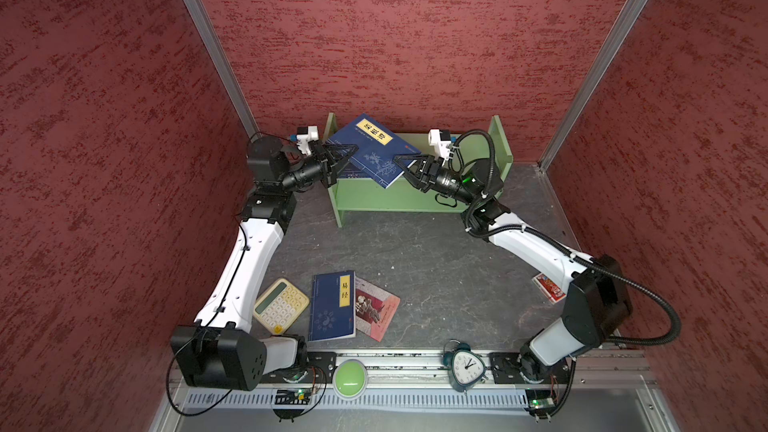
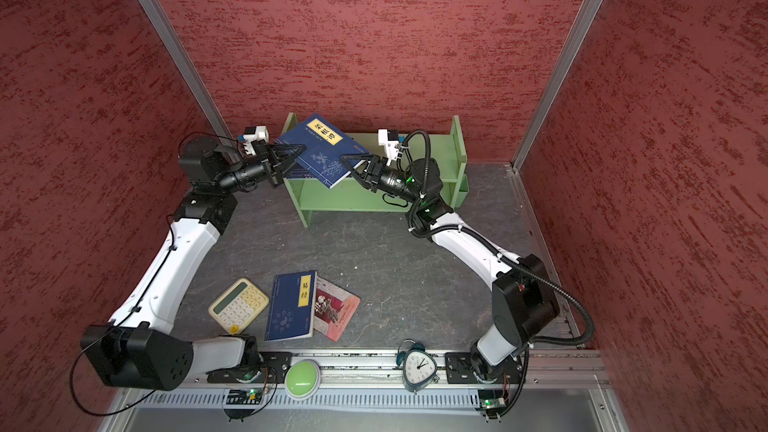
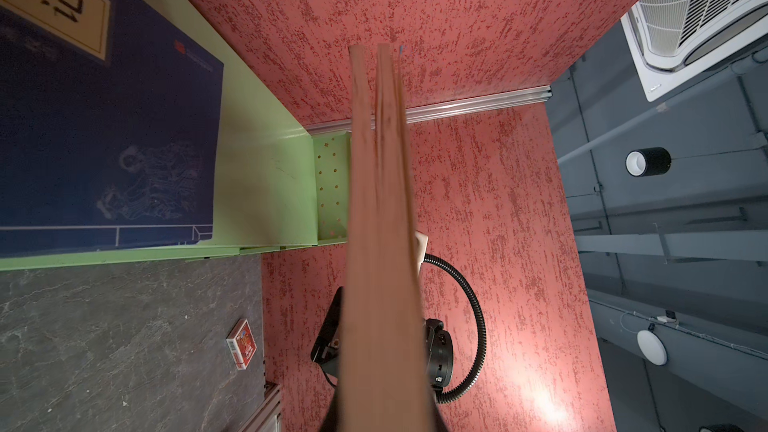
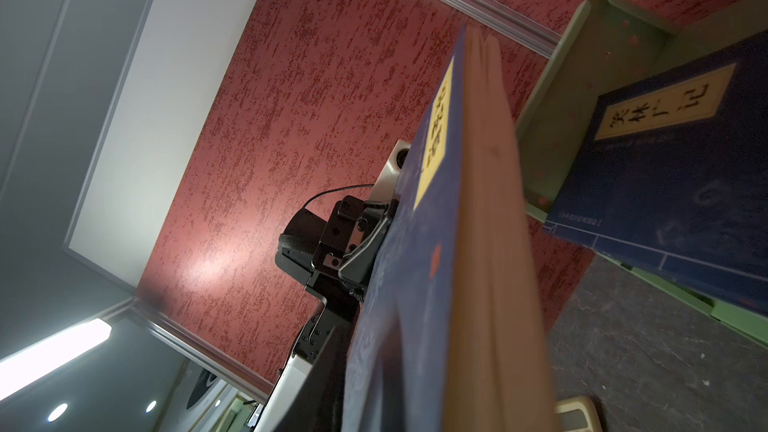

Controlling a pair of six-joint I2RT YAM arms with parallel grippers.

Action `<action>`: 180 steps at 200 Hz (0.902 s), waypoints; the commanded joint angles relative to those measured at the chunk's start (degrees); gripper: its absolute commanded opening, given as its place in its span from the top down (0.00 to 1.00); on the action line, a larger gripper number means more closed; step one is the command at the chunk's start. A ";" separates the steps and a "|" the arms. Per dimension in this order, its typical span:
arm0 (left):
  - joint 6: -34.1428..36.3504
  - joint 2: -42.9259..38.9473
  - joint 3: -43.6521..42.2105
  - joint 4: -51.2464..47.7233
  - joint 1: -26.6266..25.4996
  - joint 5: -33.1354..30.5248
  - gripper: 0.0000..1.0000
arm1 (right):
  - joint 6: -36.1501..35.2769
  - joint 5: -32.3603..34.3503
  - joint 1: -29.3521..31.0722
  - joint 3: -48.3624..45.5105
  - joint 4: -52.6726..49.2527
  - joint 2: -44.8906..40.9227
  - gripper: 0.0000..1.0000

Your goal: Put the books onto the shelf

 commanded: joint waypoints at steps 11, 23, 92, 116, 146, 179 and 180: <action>3.11 -0.79 0.37 -1.91 0.39 -1.25 1.00 | -0.80 -0.61 -0.17 2.91 -0.03 0.60 0.77; 3.46 -0.95 0.37 -2.61 0.37 -1.42 1.00 | -1.98 -1.08 -0.17 4.26 -2.33 0.84 0.79; 3.68 -1.05 0.10 -3.47 0.54 -1.98 1.00 | -1.77 -0.98 -0.17 4.75 -3.27 1.31 0.61; 3.52 -0.96 0.04 -3.39 0.54 -2.03 1.00 | -1.31 -1.40 -0.08 5.30 -3.25 1.94 0.73; 3.40 -1.22 -0.99 -3.50 0.37 -1.96 1.00 | -1.85 -2.46 -0.08 7.05 -5.05 3.20 0.81; 4.57 -2.21 -1.01 -6.26 0.88 -1.90 0.81 | -7.28 -2.81 -0.17 11.54 -13.21 3.83 0.86; 4.69 -2.29 -0.98 -6.58 0.89 -1.95 0.80 | -7.41 -2.83 -0.17 11.70 -13.45 3.88 0.86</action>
